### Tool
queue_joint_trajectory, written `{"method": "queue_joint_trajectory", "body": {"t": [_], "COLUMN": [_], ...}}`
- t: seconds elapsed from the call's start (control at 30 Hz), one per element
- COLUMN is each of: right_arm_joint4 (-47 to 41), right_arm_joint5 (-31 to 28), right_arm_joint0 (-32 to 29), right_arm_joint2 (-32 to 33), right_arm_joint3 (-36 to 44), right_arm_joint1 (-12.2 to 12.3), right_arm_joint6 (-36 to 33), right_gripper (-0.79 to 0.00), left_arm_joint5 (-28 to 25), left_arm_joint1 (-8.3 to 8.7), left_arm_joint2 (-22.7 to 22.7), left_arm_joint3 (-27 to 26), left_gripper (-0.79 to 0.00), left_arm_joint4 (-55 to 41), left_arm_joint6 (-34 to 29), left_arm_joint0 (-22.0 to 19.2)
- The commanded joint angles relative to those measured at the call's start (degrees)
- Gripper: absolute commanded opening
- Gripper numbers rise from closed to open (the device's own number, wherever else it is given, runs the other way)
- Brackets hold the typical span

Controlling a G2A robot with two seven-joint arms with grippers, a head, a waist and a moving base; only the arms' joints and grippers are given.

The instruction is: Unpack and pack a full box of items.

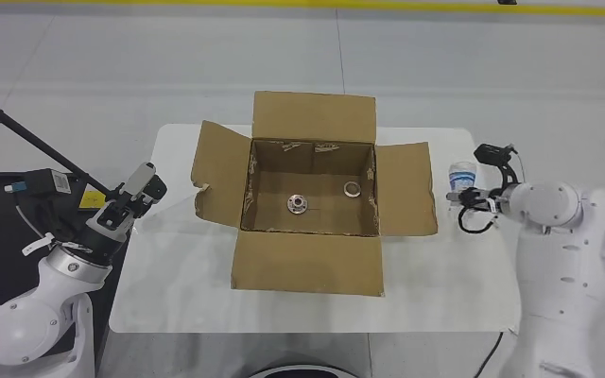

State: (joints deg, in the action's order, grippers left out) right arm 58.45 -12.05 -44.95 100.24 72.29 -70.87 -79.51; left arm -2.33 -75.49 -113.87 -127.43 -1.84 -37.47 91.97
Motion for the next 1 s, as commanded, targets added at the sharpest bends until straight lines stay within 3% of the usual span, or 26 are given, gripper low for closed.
{"method": "queue_joint_trajectory", "body": {"t": [0.0,0.47,0.57,0.7,0.97], "right_arm_joint4": [0.3,4.2,4.6,4.8,4.4], "right_arm_joint5": [-0.8,0.5,1.2,1.9,2.8], "right_arm_joint0": [1.3,7.6,8.7,9.8,10.5], "right_arm_joint2": [0.0,-4.9,-6.4,-8.1,-10.3], "right_arm_joint3": [-3.9,-14.0,-15.3,-16.5,-16.9], "right_arm_joint1": [0.4,1.7,1.8,1.8,2.1], "right_arm_joint6": [0.4,1.1,1.2,1.3,1.6], "right_gripper": [-0.785,-0.785,-0.646,-0.551,-0.462], "left_arm_joint5": [0.0,0.0,0.0,0.0,0.0], "left_arm_joint1": [0.00,0.00,0.00,0.00,0.00], "left_arm_joint2": [0.0,0.0,0.0,0.0,0.0], "left_arm_joint3": [0.0,0.0,0.0,0.0,0.0], "left_gripper": [0.000,0.000,0.000,0.000,0.000], "left_arm_joint4": [0.0,0.0,0.0,0.0,0.0], "left_arm_joint6": [0.0,0.0,0.0,0.0,0.0], "left_arm_joint0": [0.0,0.0,0.0,0.0,0.0]}}
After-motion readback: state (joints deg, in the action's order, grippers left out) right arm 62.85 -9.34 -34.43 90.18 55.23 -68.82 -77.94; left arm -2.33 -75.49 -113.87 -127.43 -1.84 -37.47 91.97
